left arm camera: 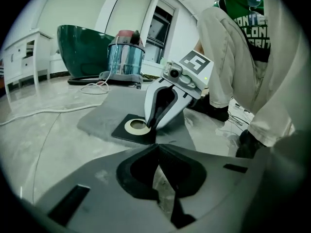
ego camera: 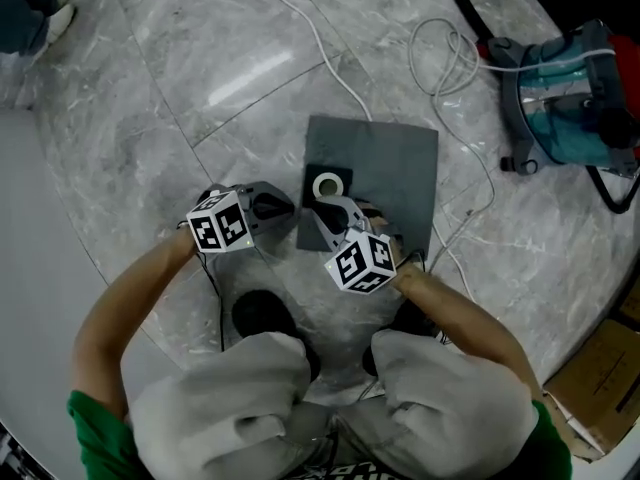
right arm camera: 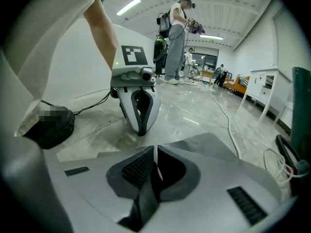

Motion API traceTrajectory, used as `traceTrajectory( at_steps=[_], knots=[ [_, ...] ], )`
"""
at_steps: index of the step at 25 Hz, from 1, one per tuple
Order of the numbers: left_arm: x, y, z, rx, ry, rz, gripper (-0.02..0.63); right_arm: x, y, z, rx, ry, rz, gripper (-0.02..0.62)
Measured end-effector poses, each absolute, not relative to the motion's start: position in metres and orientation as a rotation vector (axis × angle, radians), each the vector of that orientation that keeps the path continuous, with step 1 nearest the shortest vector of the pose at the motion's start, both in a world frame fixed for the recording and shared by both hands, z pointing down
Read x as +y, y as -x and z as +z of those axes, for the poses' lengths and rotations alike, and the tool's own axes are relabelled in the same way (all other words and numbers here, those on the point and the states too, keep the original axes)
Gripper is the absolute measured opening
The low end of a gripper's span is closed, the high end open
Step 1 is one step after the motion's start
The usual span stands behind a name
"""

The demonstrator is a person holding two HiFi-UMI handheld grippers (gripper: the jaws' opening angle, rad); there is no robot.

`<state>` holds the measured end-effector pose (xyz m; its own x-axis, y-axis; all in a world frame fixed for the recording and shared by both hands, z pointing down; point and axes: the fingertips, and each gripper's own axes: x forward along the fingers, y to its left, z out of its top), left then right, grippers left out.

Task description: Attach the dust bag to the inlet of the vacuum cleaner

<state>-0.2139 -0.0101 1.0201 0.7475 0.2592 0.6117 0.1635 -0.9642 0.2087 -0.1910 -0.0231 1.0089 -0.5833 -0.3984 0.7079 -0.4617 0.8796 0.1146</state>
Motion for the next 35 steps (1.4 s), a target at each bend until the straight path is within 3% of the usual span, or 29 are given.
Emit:
traceTrajectory(
  at_steps=[5,7,9,23,35],
  knots=[
    [-0.005,0.220,1.018,0.332,-2.805,0.977,0.004,-0.022,0.207,1.016,-2.228,-0.593,0.087,0.017],
    [-0.005,0.221,1.017,0.330,-2.809,0.968,0.005,-0.020,0.209,1.023,-2.206,-0.573,0.091,0.078],
    [-0.007,0.221,1.017,0.320,-2.813,0.961,0.004,-0.021,0.208,1.029,-2.165,-0.583,0.069,0.095],
    [-0.025,0.208,1.001,0.329,-2.874,0.957,0.005,-0.040,0.183,1.001,-2.098,-0.813,-0.052,0.095],
    [-0.079,0.128,0.944,0.464,-3.057,0.895,0.005,-0.039,0.129,0.962,-2.125,-1.016,0.038,0.094]
  ],
)
